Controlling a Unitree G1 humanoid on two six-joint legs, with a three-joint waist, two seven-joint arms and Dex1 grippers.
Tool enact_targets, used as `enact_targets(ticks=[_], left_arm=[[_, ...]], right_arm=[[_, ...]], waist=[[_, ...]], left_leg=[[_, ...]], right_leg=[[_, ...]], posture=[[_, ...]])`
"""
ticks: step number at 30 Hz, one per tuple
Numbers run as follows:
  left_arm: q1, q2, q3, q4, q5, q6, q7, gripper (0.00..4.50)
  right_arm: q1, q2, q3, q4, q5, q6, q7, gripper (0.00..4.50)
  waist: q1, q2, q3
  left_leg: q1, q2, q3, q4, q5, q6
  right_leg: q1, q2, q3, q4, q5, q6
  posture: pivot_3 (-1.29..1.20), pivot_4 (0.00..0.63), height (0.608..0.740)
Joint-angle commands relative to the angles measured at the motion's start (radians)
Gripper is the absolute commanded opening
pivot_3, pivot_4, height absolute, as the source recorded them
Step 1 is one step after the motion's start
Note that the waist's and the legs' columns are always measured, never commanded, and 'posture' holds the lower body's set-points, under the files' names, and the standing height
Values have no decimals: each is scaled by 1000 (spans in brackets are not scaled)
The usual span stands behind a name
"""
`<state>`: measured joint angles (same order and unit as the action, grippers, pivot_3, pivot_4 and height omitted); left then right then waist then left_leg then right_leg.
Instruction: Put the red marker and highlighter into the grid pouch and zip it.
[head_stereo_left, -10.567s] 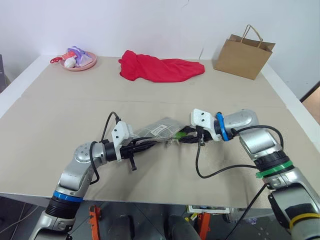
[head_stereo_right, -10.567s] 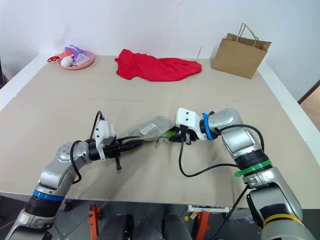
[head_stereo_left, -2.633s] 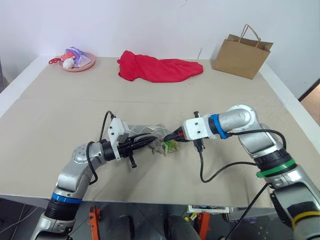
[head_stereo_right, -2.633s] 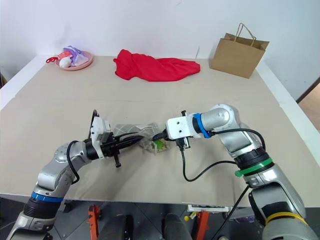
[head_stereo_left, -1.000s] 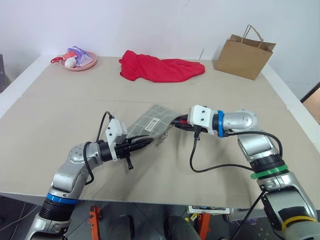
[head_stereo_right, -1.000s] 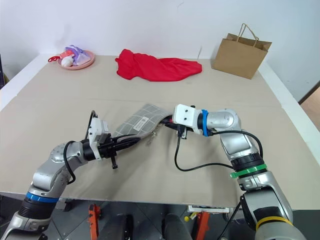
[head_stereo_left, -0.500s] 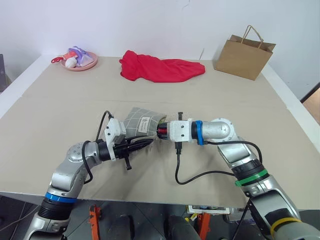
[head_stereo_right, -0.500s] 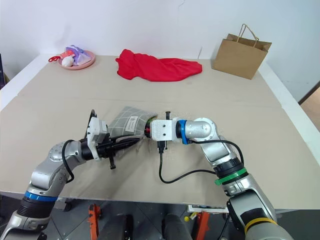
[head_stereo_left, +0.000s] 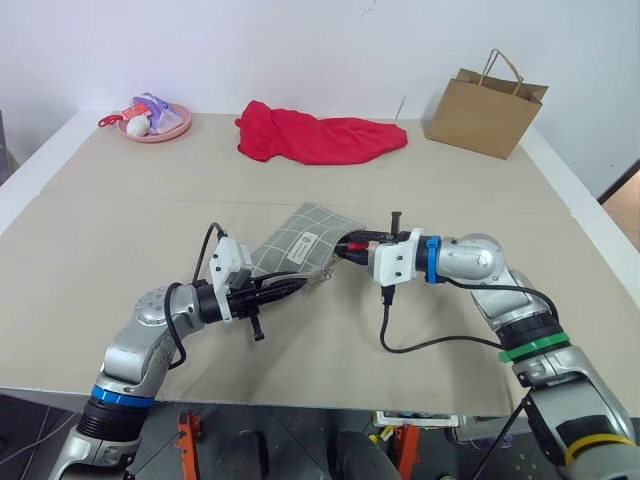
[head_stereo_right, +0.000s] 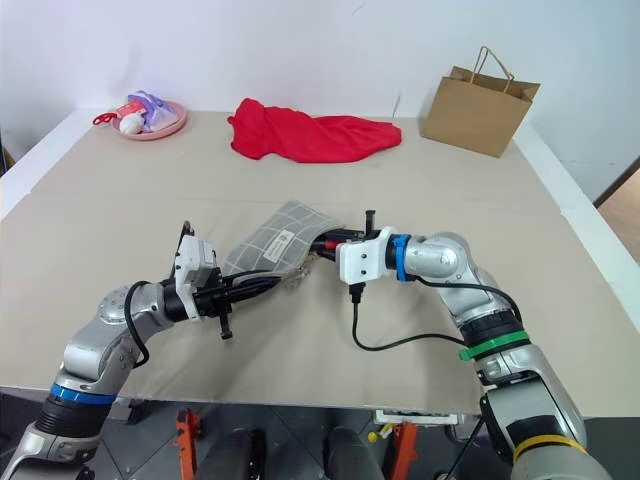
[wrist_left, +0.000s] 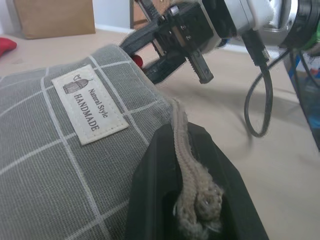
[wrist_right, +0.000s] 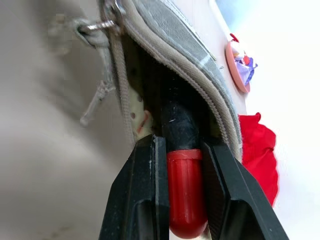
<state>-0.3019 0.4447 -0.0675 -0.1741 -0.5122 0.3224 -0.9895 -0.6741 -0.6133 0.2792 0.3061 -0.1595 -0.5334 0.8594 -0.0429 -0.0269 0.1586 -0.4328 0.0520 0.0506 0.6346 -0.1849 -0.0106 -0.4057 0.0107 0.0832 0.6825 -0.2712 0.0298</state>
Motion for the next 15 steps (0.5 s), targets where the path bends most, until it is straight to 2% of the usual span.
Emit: enact_targets(ticks=[1, 6, 15], left_arm=[[-31, -11, 24, -16, -45, 25, 3, 0], [-84, -20, 27, 6, -67, 62, 13, 0], [-95, -26, 20, -3, -69, 84, 9, 0]], right_arm=[[10, -31, -45, -111, 36, 11, 2, 564], [46, -24, -16, -182, -22, -59, -32, 564], [5, 25, 20, -114, -91, -142, -76, 564]], waist=[[0, 0, 0], [0, 0, 0], [-1, 0, 0]], left_leg=[[0, 0, 0, 0, 0, 0], [1, 0, 0, 1, 0, 0], [1, 0, 0, 0, 0, 0]], right_leg=[[0, 0, 0, 0, 0, 0], [1, 0, 0, 0, 1, 1], [1, 1, 0, 0, 0, 0]], posture=[[0, 150, 740], [0, 150, 740], [0, 150, 740]])
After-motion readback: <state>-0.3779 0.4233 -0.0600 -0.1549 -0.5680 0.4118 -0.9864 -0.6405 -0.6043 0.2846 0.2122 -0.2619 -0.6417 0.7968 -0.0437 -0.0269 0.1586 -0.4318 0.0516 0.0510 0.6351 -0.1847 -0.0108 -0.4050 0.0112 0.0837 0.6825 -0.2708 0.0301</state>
